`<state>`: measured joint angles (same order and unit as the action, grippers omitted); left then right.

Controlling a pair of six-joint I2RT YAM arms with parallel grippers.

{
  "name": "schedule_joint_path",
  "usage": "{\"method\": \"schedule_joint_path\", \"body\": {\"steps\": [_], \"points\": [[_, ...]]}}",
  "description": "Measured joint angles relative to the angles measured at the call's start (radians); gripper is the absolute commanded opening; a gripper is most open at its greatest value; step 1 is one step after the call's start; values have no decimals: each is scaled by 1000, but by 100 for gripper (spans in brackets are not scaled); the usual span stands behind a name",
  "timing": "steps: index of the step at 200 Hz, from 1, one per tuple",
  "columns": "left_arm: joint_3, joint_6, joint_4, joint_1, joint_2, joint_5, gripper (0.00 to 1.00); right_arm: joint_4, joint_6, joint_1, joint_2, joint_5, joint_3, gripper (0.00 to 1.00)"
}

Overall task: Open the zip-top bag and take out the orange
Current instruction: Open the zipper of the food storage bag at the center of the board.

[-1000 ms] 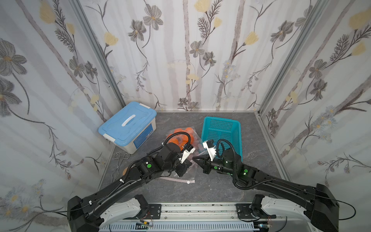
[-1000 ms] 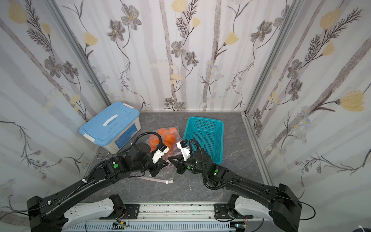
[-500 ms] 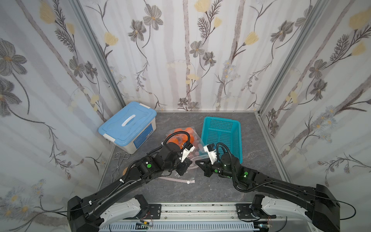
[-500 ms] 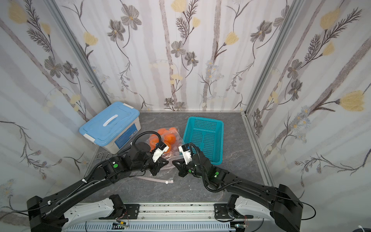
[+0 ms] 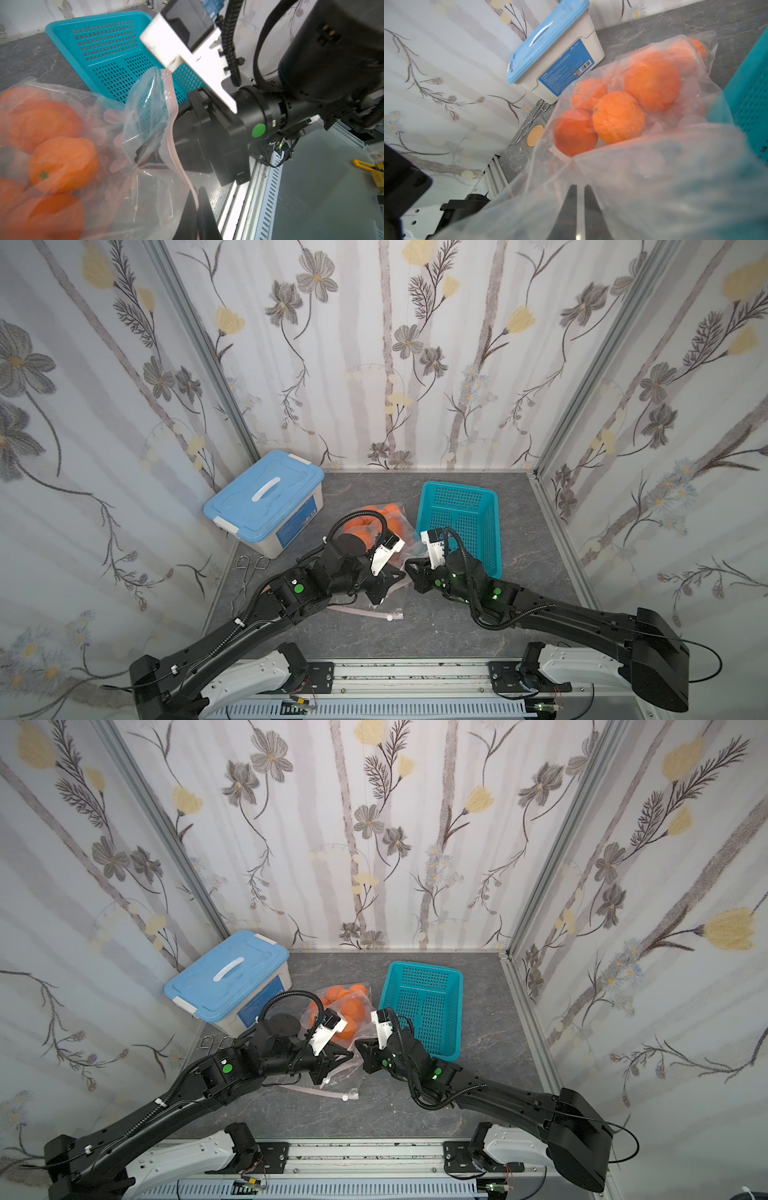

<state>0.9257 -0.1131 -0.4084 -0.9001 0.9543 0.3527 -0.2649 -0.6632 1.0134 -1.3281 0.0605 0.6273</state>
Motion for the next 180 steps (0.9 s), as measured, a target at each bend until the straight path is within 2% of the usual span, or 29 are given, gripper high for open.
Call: {"method": "schedule_joint_path", "body": {"steps": [30, 41, 56, 69, 81, 93, 104, 130, 180], "points": [[-15, -18, 39, -14, -2, 58, 0, 3, -3, 0, 13, 3, -33, 15], [-21, -19, 45, -17, 0, 66, 30, 5, -3, 0, 22, 1, -34, 15], [-27, -20, 58, -18, 5, 64, 36, 1, -3, 0, 41, 2, -51, 14], [-26, -26, 60, -19, 10, 36, 56, 1, -2, -1, 56, 6, -73, 13], [4, -26, 33, -11, 26, -23, 67, 1, 1, -5, 67, 17, -89, 13], [52, -42, 8, 35, 45, -96, 70, -8, 5, -9, 80, 22, -108, 12], [90, -66, 5, 124, 61, -158, 73, -26, 24, -13, 89, 26, -127, 12], [100, -126, 13, 354, 116, -177, 73, -80, 51, -25, 96, 26, -174, 12], [185, -32, -30, 508, 364, -134, 72, -179, 108, -27, 49, -14, -178, 13]]}}
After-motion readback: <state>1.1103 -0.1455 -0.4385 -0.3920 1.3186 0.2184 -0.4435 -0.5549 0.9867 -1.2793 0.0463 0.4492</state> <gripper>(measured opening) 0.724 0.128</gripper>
